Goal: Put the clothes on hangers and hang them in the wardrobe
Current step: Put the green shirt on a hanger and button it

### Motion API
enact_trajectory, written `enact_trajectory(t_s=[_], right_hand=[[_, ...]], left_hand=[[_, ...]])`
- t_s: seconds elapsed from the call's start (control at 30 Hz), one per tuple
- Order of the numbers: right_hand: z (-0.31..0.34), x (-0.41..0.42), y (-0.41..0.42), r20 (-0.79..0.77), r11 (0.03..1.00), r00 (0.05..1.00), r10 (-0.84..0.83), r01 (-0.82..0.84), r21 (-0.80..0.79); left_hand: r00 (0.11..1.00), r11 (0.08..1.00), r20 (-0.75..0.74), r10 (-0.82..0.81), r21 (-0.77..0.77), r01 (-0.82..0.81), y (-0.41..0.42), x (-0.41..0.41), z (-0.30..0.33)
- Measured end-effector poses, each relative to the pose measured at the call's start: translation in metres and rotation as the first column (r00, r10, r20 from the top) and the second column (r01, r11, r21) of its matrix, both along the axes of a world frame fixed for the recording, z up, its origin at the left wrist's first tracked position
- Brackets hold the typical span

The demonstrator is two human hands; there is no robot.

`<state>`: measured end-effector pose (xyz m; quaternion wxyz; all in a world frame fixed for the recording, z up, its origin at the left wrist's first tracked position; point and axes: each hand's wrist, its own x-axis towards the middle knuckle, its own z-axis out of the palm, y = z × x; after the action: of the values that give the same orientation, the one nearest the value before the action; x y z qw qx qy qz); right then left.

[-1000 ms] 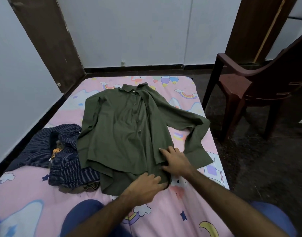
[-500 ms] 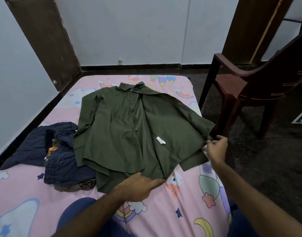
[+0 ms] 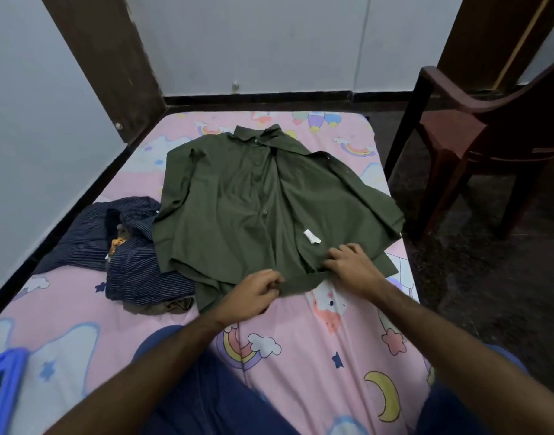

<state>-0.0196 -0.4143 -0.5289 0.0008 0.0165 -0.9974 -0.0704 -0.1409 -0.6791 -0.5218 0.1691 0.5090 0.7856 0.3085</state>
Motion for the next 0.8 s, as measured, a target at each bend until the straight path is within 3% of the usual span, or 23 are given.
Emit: enact_trajectory(t_s=[0.07,0.1,0.2,0.33,0.4,0.53,0.7,0.8], right_hand=[[0.016,0.006,0.016,0.050,0.979,0.989,0.137,-0.143,0.145],[0.029,0.009,0.026,0.101,0.957,0.976,0.191,-0.208,0.204],[0.071,0.023,0.057,0.380,0.912,0.918,0.117,-0.250,0.324],[0.084,0.043,0.066,0.324,0.884,0.940,0.109,-0.241,0.401],[0.074,0.046,0.062,0.273,0.882,0.953,0.134,-0.240,0.406],[0.044,0.046,0.035,0.193,0.926,0.963,0.189,-0.241,0.292],[0.040,0.042,0.018,0.383,0.984,0.907,0.174,-0.175,-0.033],[0.067,0.034,0.029,0.556,0.991,0.823,0.117,-0.132,-0.012]], left_hand=[[0.972,0.976,-0.160,-0.172,-0.161,0.146,-0.004,-0.001,0.006],[0.917,0.938,-0.286,-0.277,-0.288,0.194,-0.006,-0.001,0.007],[0.685,0.814,-0.556,-0.471,-0.574,0.093,-0.018,-0.006,0.007],[0.577,0.805,-0.685,-0.445,-0.589,-0.078,-0.045,-0.035,0.012],[0.483,0.816,-0.760,-0.435,-0.560,-0.146,-0.057,-0.056,0.021],[0.437,0.789,-0.783,-0.443,-0.572,-0.224,-0.075,-0.089,0.040],[0.422,0.757,-0.739,-0.525,-0.632,-0.167,-0.085,-0.081,0.038],[0.415,0.763,-0.710,-0.569,-0.644,-0.056,-0.089,-0.078,0.037]])
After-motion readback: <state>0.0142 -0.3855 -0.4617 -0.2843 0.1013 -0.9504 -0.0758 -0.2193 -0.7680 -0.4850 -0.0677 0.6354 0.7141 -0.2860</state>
